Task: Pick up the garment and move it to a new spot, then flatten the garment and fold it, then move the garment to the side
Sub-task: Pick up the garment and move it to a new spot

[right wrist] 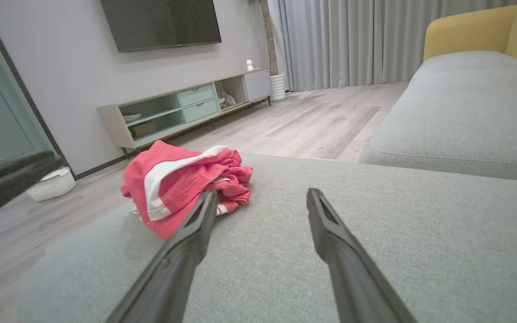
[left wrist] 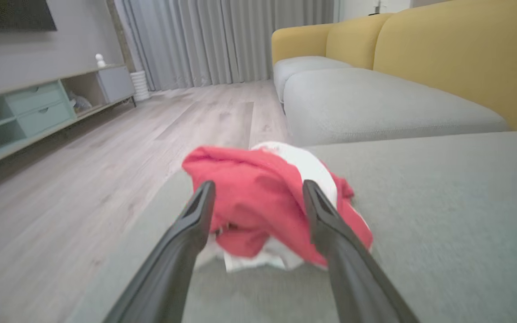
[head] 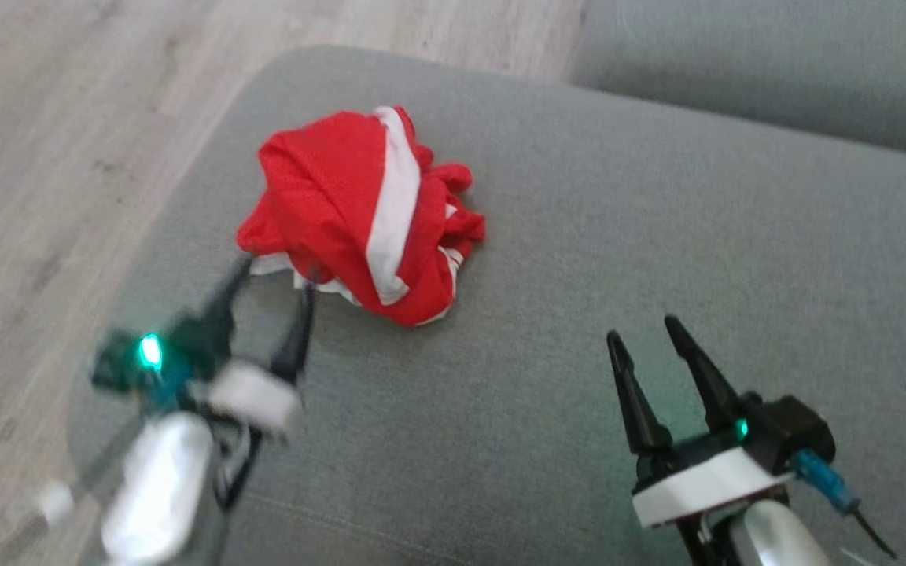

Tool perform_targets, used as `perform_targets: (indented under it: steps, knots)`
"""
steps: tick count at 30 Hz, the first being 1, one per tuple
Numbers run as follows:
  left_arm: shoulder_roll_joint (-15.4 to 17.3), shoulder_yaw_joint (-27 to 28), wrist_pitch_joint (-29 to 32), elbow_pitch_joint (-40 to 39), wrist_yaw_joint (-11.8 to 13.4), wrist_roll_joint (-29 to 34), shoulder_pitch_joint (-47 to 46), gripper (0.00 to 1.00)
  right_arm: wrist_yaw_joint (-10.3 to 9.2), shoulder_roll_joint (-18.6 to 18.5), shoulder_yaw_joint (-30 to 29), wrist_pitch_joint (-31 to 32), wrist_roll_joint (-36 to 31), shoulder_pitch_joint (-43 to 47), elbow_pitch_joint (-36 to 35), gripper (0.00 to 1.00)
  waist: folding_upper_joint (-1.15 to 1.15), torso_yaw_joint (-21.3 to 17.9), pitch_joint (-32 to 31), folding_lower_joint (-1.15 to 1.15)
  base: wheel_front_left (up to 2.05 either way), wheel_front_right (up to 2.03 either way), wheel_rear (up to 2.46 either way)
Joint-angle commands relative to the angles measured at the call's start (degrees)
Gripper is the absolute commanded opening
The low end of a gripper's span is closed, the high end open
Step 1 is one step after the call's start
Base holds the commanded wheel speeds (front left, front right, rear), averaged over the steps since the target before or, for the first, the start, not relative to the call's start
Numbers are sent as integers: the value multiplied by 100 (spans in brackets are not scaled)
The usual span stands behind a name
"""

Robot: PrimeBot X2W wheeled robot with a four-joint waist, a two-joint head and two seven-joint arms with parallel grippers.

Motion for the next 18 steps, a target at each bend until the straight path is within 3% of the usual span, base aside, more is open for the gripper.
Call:
perform_targets:
  steps: [1,8,18]
  knots:
    - [164,167,61,-109,-13,-86,-442,100,-4,-33,118,-63,-41,-253,-200,100,0,-223,303,-1,0,0,0]
    - [750,10,1141,916,-36,-997,-1936,100,-4,-33,298,-63,-4,-535,-171,100,0,-687,806,-1,0,0,0]
    - [1400,-406,2166,1979,-38,-2199,-2562,100,-4,-33,256,-63,263,-711,-191,100,0,-1120,1087,-1,0,0,0]
